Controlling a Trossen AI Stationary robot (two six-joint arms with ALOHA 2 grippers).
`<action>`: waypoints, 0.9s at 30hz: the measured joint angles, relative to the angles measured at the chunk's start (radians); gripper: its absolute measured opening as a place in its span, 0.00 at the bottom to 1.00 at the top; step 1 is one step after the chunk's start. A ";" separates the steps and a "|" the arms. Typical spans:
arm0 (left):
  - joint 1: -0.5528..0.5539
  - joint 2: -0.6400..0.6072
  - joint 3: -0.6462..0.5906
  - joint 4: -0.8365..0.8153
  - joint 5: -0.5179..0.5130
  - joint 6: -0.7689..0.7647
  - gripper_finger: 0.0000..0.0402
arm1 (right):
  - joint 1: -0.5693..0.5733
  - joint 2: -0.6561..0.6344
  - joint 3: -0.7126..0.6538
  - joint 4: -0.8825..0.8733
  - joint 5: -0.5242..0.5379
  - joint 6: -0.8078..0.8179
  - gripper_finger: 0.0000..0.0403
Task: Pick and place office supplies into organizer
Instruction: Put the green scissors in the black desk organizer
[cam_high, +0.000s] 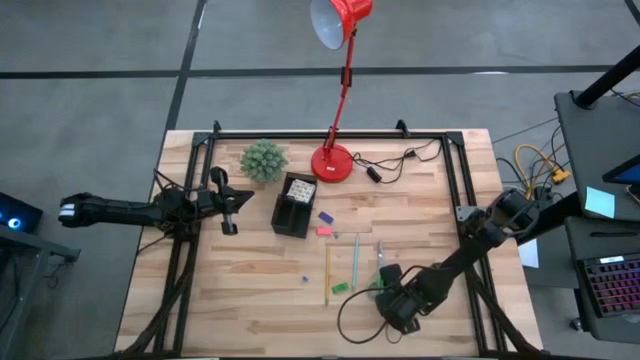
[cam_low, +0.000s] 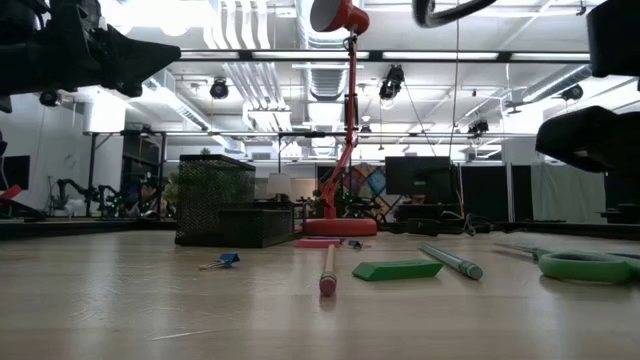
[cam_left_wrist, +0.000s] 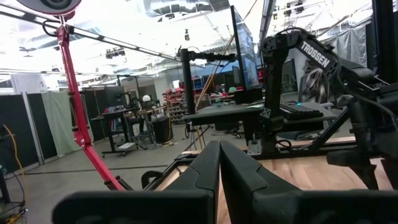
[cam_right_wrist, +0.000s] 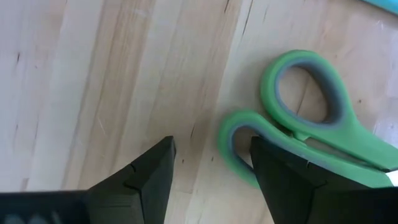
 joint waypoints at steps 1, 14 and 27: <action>0.000 0.000 0.000 0.000 0.000 0.000 0.00 | -0.005 0.000 0.000 0.000 -0.009 -0.002 0.51; 0.000 0.000 0.000 0.000 0.000 0.000 0.00 | -0.051 0.000 -0.001 -0.007 -0.031 -0.045 0.40; 0.000 0.000 0.000 0.000 0.000 0.000 0.00 | -0.052 0.000 -0.002 -0.005 -0.019 -0.044 0.15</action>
